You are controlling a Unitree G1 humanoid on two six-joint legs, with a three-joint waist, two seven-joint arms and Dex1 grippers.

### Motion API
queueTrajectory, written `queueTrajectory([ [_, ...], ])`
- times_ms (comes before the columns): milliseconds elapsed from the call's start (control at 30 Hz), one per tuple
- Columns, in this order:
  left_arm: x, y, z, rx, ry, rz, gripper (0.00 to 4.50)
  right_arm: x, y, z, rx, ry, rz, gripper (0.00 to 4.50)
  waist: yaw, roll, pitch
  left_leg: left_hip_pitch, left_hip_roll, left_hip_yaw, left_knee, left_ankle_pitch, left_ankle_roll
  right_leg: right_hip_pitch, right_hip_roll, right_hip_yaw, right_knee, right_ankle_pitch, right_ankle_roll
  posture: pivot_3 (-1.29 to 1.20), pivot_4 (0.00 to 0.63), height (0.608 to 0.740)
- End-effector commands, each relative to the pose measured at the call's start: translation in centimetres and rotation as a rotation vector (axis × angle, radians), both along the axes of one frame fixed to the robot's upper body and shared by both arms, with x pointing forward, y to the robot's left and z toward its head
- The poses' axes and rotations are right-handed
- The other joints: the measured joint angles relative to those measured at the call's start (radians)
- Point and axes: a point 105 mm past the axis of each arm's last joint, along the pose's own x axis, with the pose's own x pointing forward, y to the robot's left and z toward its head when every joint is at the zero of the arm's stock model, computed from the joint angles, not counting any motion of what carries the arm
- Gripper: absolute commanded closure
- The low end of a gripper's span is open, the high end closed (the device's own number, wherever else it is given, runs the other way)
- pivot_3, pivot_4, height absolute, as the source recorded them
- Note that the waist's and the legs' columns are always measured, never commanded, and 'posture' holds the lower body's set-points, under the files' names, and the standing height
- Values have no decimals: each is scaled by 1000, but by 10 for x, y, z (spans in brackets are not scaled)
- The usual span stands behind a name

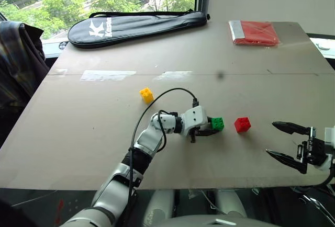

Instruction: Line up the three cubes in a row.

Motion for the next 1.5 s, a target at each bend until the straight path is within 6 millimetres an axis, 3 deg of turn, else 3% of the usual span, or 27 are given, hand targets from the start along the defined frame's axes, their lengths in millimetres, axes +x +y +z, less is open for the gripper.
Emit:
queueTrajectory([
  [33,0,-12,-2,5,-10,-18,3168,-2,-5,10,-26,-42,-10,0,1,0,0,0,0,0,0,0,0,0,0,0,0,0,0,0,150,694],
  [333,-15,-10,-6,7,50,-101,3168,-3,-8,10,-23,-38,-21,0,-3,0,0,0,0,0,0,0,0,0,0,0,0,0,0,0,150,694],
  [767,-8,-12,-3,-7,38,-46,3168,-1,-10,8,-34,-42,-18,0,-2,0,0,0,0,0,0,0,0,0,0,0,-1,0,0,0,150,694],
  [1100,-7,-6,-11,32,52,-55,3168,0,-8,8,-32,-43,-13,0,-3,0,0,0,0,0,0,0,0,0,0,0,-1,0,0,0,150,694],
  [1167,-1,-5,-14,40,58,-17,2183,-1,-7,8,-32,-43,-13,0,-2,0,0,0,0,0,0,0,0,0,0,0,-1,0,0,0,150,694],
  [1200,0,-5,-14,41,59,-15,1925,-1,-7,8,-32,-42,-13,0,-1,0,0,0,0,0,0,0,0,0,0,0,-1,0,0,0,150,694],
  [1233,1,-5,-15,44,56,-13,1263,-1,-7,7,-32,-42,-14,0,-2,1,-1,0,0,0,0,0,0,1,0,0,-1,0,0,0,150,694],
  [1267,1,-5,-15,48,54,-15,1145,-1,-7,7,-32,-42,-14,0,-2,1,-1,1,0,0,0,0,0,1,0,0,-1,0,0,0,150,694],
  [1300,0,-5,-16,55,51,-19,449,-1,-7,7,-32,-42,-15,0,-2,1,-1,1,0,0,0,0,0,1,0,0,0,0,0,0,150,694],
  [1333,0,-4,-17,62,52,-25,191,0,-7,8,-32,-42,-15,0,-2,2,-1,1,0,0,0,0,0,1,0,0,0,0,0,0,150,694],
  [1500,1,-1,-21,79,45,-5,82,0,-8,8,-34,-43,-17,0,-2,3,-2,1,0,0,0,0,0,1,0,0,0,0,0,0,150,694],
])
